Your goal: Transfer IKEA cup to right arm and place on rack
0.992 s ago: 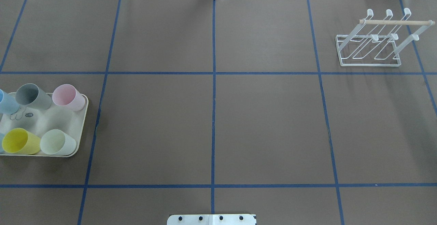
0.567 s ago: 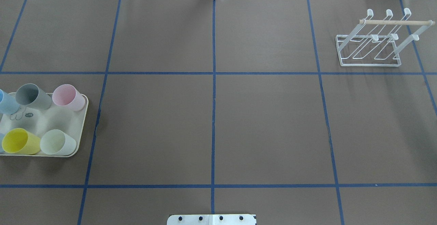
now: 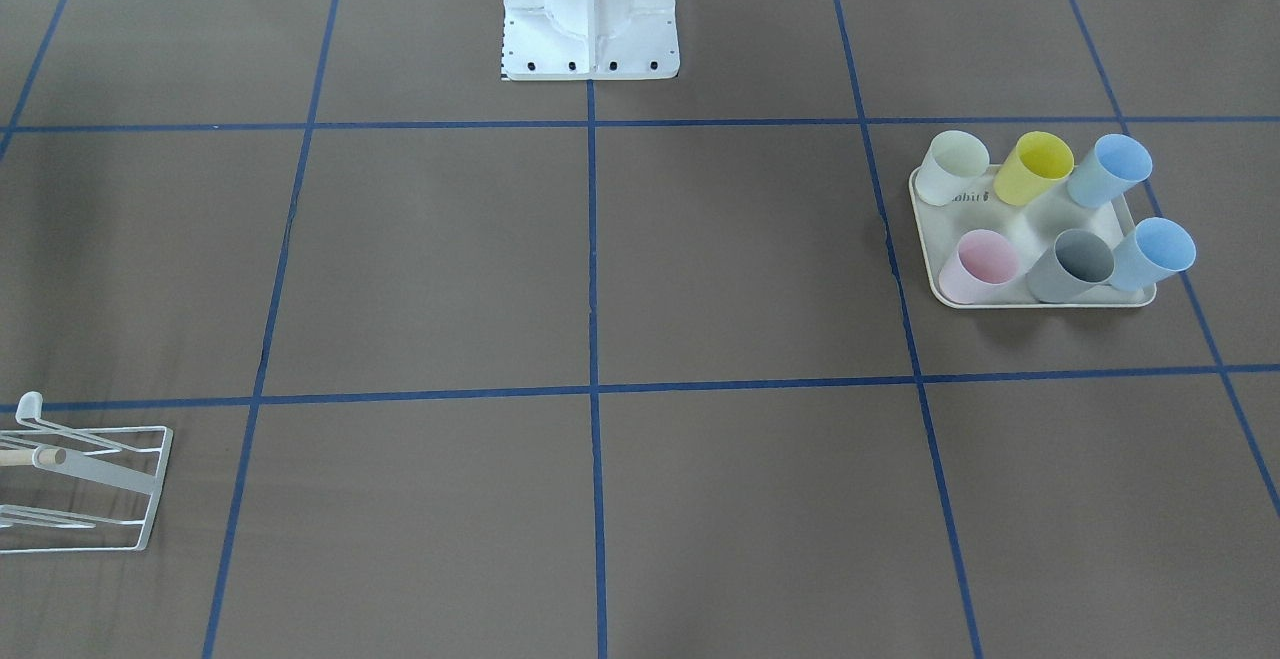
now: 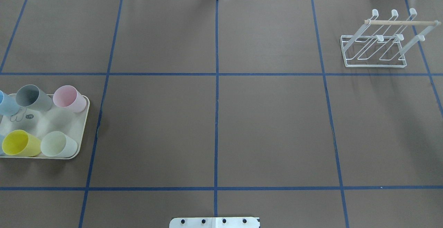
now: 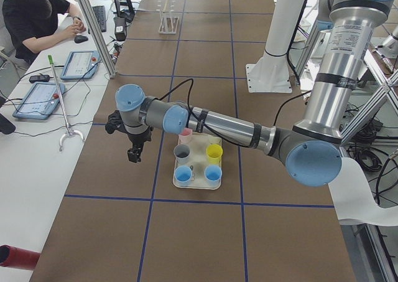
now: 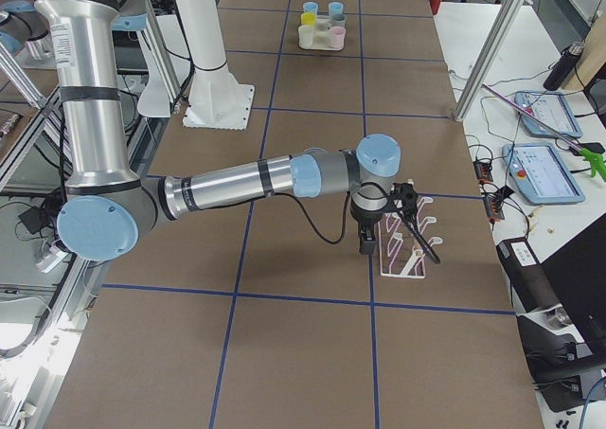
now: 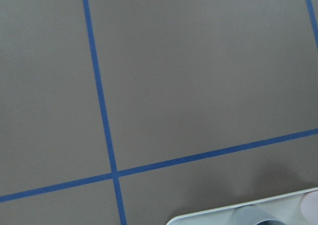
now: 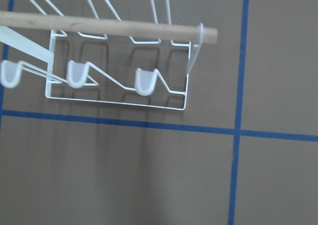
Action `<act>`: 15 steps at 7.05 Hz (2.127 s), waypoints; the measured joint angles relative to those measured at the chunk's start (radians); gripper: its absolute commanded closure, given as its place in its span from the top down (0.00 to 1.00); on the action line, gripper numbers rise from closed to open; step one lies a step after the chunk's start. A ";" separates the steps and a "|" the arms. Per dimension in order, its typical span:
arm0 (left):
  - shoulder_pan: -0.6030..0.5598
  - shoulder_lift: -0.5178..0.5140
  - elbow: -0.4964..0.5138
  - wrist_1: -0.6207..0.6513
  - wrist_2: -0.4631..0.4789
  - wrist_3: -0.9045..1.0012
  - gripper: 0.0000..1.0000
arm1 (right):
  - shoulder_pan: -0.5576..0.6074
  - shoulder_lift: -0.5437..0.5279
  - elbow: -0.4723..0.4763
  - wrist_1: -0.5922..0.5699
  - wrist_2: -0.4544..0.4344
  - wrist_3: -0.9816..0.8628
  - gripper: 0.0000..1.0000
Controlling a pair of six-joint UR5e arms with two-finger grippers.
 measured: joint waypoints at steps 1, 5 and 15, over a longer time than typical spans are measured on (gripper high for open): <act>0.012 0.010 0.015 -0.007 -0.009 0.000 1.00 | -0.017 0.022 0.000 0.002 0.011 0.016 1.00; 0.050 0.179 0.045 -0.223 -0.019 -0.149 1.00 | -0.101 0.104 0.035 0.002 0.032 0.153 1.00; 0.193 0.277 0.104 -0.486 0.006 -0.337 0.71 | -0.240 0.352 0.062 0.003 0.030 0.564 1.00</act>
